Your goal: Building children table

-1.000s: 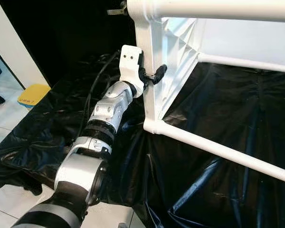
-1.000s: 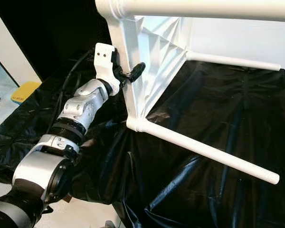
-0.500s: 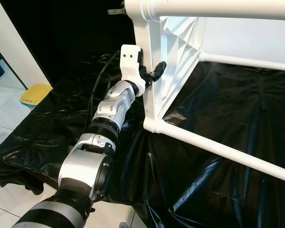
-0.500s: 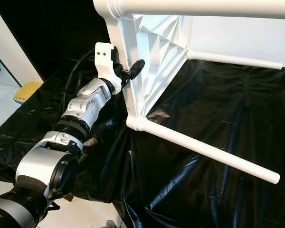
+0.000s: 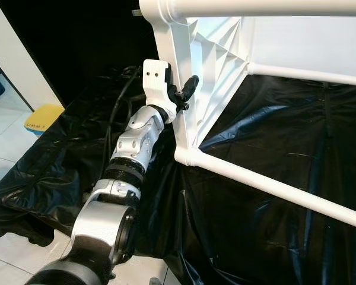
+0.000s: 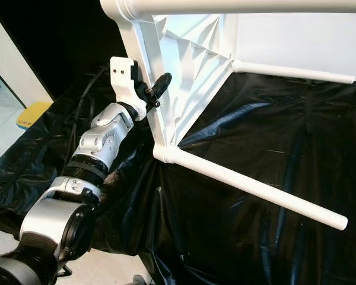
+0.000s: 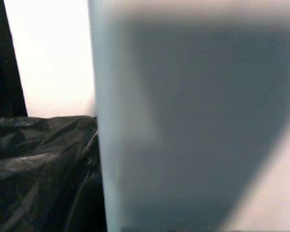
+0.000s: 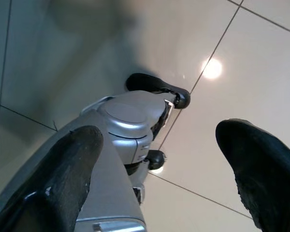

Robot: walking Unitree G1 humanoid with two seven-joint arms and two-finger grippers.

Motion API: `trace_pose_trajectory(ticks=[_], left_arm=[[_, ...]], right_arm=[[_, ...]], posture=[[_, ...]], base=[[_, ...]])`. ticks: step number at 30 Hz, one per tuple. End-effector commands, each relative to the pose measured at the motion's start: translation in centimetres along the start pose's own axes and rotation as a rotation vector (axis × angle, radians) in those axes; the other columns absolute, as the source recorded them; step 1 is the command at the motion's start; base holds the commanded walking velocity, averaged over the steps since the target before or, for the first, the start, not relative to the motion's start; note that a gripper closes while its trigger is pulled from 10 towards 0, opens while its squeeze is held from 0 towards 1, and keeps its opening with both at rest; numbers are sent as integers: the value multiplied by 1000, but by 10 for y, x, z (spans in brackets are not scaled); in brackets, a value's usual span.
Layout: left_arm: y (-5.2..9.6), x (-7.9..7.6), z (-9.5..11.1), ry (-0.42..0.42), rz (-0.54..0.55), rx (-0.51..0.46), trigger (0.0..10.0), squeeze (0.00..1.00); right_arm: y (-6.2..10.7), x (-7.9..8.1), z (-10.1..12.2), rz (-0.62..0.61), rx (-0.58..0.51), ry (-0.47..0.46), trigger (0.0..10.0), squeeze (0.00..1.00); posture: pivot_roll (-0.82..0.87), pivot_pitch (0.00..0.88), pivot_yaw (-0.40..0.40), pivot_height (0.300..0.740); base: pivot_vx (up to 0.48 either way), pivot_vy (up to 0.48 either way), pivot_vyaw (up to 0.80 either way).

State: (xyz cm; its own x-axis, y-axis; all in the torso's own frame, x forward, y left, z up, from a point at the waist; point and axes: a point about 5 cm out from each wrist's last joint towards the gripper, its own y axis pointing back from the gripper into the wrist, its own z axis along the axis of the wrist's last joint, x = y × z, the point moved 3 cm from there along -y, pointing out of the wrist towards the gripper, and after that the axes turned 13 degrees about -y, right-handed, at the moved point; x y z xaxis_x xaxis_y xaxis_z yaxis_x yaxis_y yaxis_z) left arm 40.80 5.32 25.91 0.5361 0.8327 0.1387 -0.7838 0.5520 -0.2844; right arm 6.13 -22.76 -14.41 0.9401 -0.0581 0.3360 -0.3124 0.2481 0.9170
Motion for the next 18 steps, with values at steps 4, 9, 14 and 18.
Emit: trace_pose_trajectory(ticks=[4, 9, 14, 18], left_arm=[[22, 17, 18, -54, 31, -65, 0, 0], [39, 20, 27, -95, 25, -93, 0, 0], [64, 21, 42, -158, 3, -125, 0, 0], [81, 28, 53, -192, 35, -122, 0, 0]], right_arm=[[-4, 87, -51, 299, 74, 1400, 10000, 0], [-4, 88, -51, 302, 74, 1406, 10000, 0], [-4, 90, -50, 308, 74, 1420, 10000, 0], [-4, 91, -49, 310, 74, 1428, 10000, 0]], posture=[[43, 12, 57, 740], [54, 17, 46, 740], [67, 24, 34, 740], [84, 31, 24, 740]], base=[[0, 0, 0], [0, 0, 0], [0, 0, 0], [0, 0, 0]])
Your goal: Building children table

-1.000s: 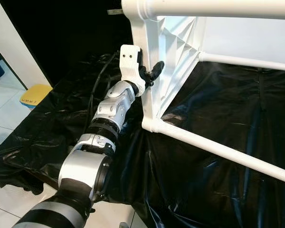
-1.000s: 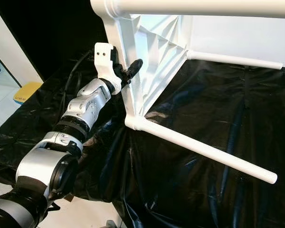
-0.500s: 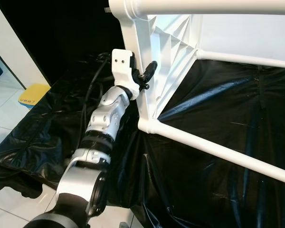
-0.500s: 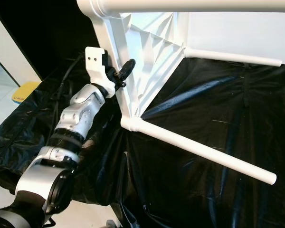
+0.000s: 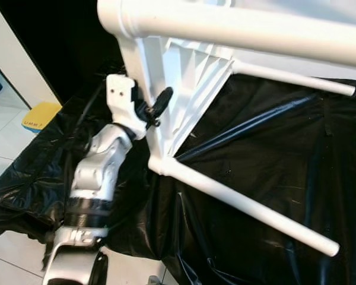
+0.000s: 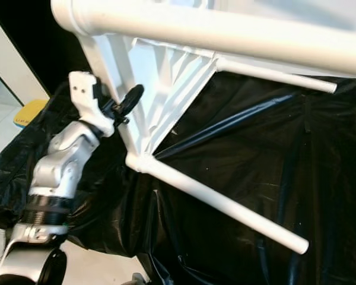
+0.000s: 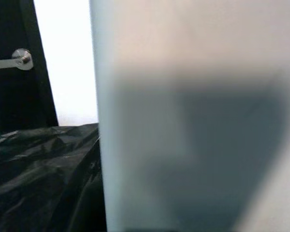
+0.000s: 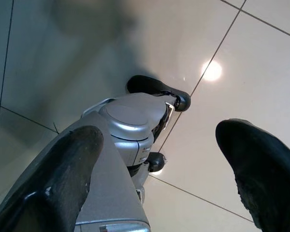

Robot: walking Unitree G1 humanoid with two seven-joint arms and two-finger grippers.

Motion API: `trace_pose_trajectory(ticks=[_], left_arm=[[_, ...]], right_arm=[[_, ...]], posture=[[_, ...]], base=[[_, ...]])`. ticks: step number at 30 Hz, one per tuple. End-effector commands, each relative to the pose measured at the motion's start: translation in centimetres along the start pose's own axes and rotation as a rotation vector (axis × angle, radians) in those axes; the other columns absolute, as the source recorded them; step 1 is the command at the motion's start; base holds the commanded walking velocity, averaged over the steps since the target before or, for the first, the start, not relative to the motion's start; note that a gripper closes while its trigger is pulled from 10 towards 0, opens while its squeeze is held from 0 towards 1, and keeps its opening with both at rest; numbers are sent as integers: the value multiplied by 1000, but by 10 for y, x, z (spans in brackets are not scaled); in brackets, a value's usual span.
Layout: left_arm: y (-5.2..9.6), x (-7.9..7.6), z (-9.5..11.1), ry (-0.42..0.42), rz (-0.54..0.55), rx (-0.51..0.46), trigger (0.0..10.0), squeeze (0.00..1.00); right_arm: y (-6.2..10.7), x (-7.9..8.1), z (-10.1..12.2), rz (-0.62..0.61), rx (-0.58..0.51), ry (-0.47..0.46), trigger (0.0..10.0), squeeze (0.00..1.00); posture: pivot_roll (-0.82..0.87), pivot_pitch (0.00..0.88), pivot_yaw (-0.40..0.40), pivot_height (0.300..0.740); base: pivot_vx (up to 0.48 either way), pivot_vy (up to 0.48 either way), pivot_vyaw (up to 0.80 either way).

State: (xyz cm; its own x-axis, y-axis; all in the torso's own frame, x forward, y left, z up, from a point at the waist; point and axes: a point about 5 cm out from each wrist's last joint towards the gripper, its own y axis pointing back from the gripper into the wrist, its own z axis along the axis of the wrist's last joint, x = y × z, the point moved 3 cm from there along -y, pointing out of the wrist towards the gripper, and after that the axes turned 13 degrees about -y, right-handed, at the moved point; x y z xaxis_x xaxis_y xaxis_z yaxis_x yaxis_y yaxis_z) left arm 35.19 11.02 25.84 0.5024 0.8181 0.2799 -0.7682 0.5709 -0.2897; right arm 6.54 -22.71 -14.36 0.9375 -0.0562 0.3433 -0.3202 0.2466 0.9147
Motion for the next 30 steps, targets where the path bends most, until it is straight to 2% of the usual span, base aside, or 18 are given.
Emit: trace_pose_trajectory(ticks=[1, 5, 6, 7, 9, 13, 15, 16, 20, 26, 27, 28, 30], left_arm=[[16, 25, 38, -78, 107, -87, 0, 0], [22, 30, 40, -90, 136, -72, 0, 0], [39, 48, 42, -120, 226, -26, 0, 0], [39, 48, 42, -120, 226, -26, 0, 0], [55, 64, 43, -144, 310, 14, 0, 0], [61, 69, 44, -152, 340, 26, 0, 0], [74, 77, 45, -174, 390, 50, 0, 0], [74, 77, 45, -174, 390, 50, 0, 0], [92, 81, 39, -188, 419, 95, 0, 0], [100, 82, 34, -193, 412, 124, 157, 0], [103, 81, 28, -205, 378, 152, 10000, 0], [103, 81, 28, -205, 378, 152, 10000, 0], [110, 85, 10, -193, 367, 214, 10000, 0]], right_arm=[[-4, 88, -48, 302, 79, 1432, 10000, 0], [-4, 88, -47, 302, 79, 1433, 10000, 0], [-4, 88, -47, 302, 80, 1435, 10000, 0], [-4, 88, -47, 302, 80, 1435, 10000, 0], [-4, 88, -47, 302, 80, 1435, 10000, 0], [-4, 89, -47, 302, 80, 1435, 10000, 0], [-4, 90, -47, 306, 82, 1449, 10000, 0], [-4, 90, -47, 306, 82, 1449, 10000, 0], [-4, 91, -45, 308, 82, 1467, 10000, 0], [-5, 91, -44, 306, 83, 1473, 10000, 0], [-5, 91, -43, 305, 83, 1476, 10000, 0], [-5, 91, -43, 305, 83, 1476, 10000, 0], [-5, 91, -42, 303, 83, 1481, 10000, 0]], posture=[[89, 33, 21, 740], [89, 33, 21, 740], [96, 38, 17, 740], [96, 38, 17, 740], [106, 43, 6, 740], [106, 43, 6, 740], [121, 46, -8, 740], [121, 46, -8, 740], [133, 47, -22, 740], [138, 46, -28, 740], [139, 45, -31, 740], [139, 45, -31, 740], [136, 42, -32, 740]], base=[[0, 0, 0], [0, 0, 0], [0, 0, 0], [0, 0, 0], [0, 0, 0], [0, 0, 0], [0, 0, 0], [0, 0, 0], [0, 0, 0], [0, 0, 0], [0, 0, 0], [0, 0, 0], [0, 0, 0]])
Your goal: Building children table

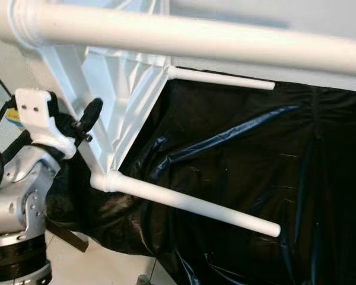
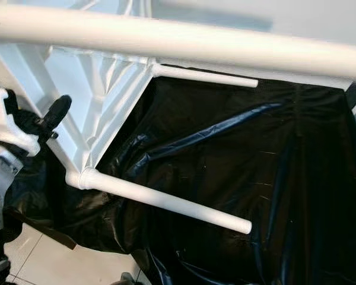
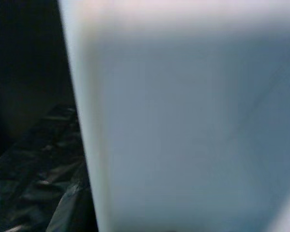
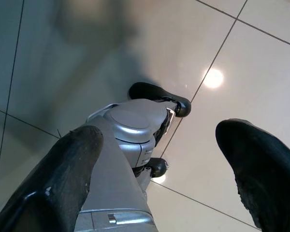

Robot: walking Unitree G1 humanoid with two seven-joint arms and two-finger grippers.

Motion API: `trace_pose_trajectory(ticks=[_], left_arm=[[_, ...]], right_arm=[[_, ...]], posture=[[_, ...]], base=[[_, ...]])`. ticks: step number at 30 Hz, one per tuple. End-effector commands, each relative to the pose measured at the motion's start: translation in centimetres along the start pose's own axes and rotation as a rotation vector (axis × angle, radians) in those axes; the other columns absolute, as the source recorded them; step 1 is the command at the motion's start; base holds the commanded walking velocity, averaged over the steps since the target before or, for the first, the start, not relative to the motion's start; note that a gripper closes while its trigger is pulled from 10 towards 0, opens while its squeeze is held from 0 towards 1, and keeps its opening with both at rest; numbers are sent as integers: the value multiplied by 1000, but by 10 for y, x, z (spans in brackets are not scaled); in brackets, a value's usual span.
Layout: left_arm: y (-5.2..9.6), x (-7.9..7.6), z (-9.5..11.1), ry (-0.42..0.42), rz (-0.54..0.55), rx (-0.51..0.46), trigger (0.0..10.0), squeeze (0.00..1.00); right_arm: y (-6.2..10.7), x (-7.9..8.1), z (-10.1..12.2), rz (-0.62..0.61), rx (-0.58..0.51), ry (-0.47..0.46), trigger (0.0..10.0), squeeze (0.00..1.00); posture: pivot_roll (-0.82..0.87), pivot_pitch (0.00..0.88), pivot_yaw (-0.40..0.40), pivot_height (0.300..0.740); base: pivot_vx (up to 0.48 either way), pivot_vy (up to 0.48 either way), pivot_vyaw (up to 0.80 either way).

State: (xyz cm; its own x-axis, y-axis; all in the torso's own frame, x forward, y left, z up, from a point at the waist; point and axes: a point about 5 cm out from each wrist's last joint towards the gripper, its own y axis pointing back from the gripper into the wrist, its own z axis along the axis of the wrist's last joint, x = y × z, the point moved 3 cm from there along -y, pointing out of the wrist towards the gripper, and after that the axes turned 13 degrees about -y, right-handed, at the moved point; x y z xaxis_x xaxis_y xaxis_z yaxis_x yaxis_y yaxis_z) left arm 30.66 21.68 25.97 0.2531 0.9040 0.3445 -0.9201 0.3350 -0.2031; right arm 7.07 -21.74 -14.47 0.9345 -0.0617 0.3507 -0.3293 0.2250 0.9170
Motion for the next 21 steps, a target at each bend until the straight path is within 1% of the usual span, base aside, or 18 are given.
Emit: trace_pose_trajectory(ticks=[1, 2, 6, 7, 10, 12, 13, 14, 15, 16, 17, 18, 19, 21], left_arm=[[9, 23, -14, -50, 131, 64, 10000, 0], [9, 26, -20, -48, 141, 87, 10000, 0], [9, 27, -23, -52, 143, 97, 10000, 0], [10, 30, -27, -58, 165, 119, 10000, 1000], [10, 31, -29, -63, 176, 133, 10000, 1000], [12, 31, -34, -147, 182, 200, 10000, 1000], [12, 28, -36, -194, 160, 226, 10000, 0], [12, 24, -35, -234, 135, 241, 10000, 0], [12, 24, -35, -234, 135, 241, 10000, 0], [11, 21, -33, -259, 117, 241, 10000, 0], [11, 21, -33, -259, 117, 241, 10000, 0], [9, 16, -27, -292, 96, 226, 10000, 0], [9, 16, -27, -292, 96, 226, 10000, 0], [7, 10, -22, -311, 76, 214, 10000, 0]], right_arm=[[-6, 86, -32, 280, 71, 1492, 10000, 0], [-6, 86, -32, 279, 71, 1493, 10000, 0], [-6, 86, -32, 279, 70, 1493, 10000, 0], [-6, 86, -32, 279, 70, 1493, 10000, 0], [-6, 86, -32, 278, 69, 1491, 10000, 0], [-6, 85, -31, 274, 68, 1487, 10000, 0], [-6, 85, -31, 273, 68, 1487, 10000, 0], [-6, 84, -31, 273, 68, 1488, 10000, 0], [-6, 84, -31, 273, 68, 1488, 10000, 0], [-6, 84, -31, 274, 68, 1491, 10000, 0], [-6, 84, -31, 274, 68, 1491, 10000, 0], [-6, 85, -31, 276, 69, 1498, 10000, 0], [-6, 85, -31, 276, 69, 1498, 10000, 0], [-6, 85, -32, 279, 70, 1502, 10000, 0]], posture=[[134, 41, -31, 740], [132, 41, -30, 740], [131, 40, -29, 740], [127, 39, -27, 740], [123, 37, -23, 740], [125, 37, -23, 740], [125, 37, -23, 740], [129, 36, -28, 740], [129, 36, -28, 740], [129, 36, -28, 740], [129, 36, -28, 740], [138, 36, -31, 740], [138, 36, -31, 740], [140, 36, -33, 740]], base=[[0, 0, 0], [0, 0, 0], [0, 0, 0], [0, 0, 0], [0, 0, 0], [0, 0, 0], [0, 0, 0], [0, 0, 0], [0, 0, 0], [0, 0, 0], [0, 0, 0], [0, 0, 0], [0, 0, 0], [0, 0, 0]])
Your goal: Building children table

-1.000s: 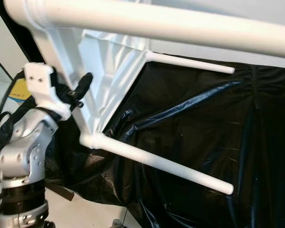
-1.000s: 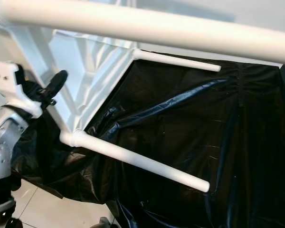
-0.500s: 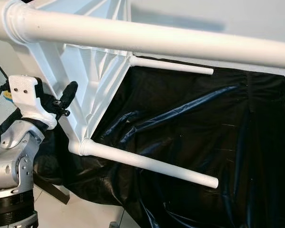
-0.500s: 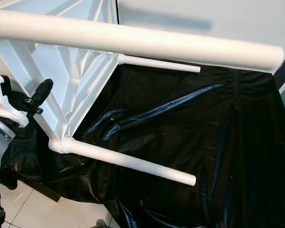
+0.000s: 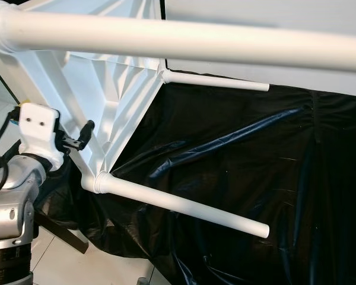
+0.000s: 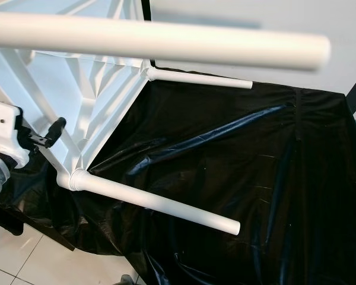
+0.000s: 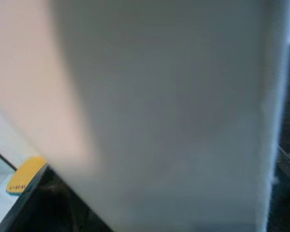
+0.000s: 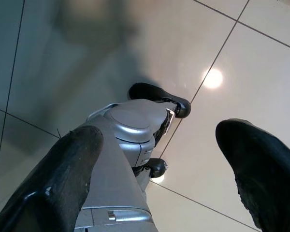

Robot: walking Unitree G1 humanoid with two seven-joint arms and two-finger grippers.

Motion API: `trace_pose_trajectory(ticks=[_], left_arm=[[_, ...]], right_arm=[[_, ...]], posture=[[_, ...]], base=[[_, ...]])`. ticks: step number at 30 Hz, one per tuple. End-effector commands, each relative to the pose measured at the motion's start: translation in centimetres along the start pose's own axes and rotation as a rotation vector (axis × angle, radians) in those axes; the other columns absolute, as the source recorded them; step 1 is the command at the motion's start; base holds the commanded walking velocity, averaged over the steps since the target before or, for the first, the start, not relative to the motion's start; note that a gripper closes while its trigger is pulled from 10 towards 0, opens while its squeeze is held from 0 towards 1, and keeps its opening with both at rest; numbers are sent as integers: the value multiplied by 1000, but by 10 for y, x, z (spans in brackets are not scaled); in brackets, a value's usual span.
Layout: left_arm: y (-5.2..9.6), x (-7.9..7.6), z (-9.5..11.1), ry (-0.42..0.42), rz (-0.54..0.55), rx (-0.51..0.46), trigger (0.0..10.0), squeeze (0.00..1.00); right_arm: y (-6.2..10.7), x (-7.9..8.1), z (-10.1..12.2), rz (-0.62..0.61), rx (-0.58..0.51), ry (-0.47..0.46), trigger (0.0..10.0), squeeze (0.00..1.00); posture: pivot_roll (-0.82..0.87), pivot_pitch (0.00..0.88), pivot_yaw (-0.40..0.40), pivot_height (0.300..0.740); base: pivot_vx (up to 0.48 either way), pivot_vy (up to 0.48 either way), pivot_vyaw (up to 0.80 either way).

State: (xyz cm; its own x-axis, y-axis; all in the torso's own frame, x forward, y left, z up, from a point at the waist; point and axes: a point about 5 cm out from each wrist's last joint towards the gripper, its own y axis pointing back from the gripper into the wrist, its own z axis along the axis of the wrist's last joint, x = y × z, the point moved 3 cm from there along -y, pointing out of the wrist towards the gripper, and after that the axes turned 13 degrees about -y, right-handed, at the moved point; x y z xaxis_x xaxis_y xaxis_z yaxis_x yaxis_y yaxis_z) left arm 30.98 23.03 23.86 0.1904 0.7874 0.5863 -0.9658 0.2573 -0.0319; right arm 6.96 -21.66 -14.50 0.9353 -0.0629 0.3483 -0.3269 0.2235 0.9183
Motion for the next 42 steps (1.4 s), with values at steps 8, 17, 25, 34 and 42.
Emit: trace_pose_trajectory(ticks=[8, 17, 25, 34, 42], left_arm=[[9, -15, 14, -116, 0, 60, 10000, 0], [20, -36, 18, -120, -5, 118, 10000, 0], [29, -31, 11, -88, 265, 207, 10000, 0], [51, -37, 21, 34, 521, 44, 10000, 0], [65, -62, 50, 195, 388, -199, 10000, 0]], right_arm=[[-6, 87, -33, 286, 72, 1521, 10000, 0], [-6, 86, -35, 288, 79, 1535, 10000, 0], [-5, 88, -38, 294, 88, 1559, 10000, 0], [-5, 87, -38, 292, 94, 1573, 10000, 0], [-6, 84, -36, 286, 97, 1572, 10000, 0]], posture=[[159, 34, -40, 740], [179, 43, -49, 740], [222, 61, -75, 740], [221, 70, -73, 740], [223, 73, -74, 740]], base=[[0, 0, 0], [0, 0, 0], [0, 0, 0], [0, 0, 0], [0, 0, 0]])
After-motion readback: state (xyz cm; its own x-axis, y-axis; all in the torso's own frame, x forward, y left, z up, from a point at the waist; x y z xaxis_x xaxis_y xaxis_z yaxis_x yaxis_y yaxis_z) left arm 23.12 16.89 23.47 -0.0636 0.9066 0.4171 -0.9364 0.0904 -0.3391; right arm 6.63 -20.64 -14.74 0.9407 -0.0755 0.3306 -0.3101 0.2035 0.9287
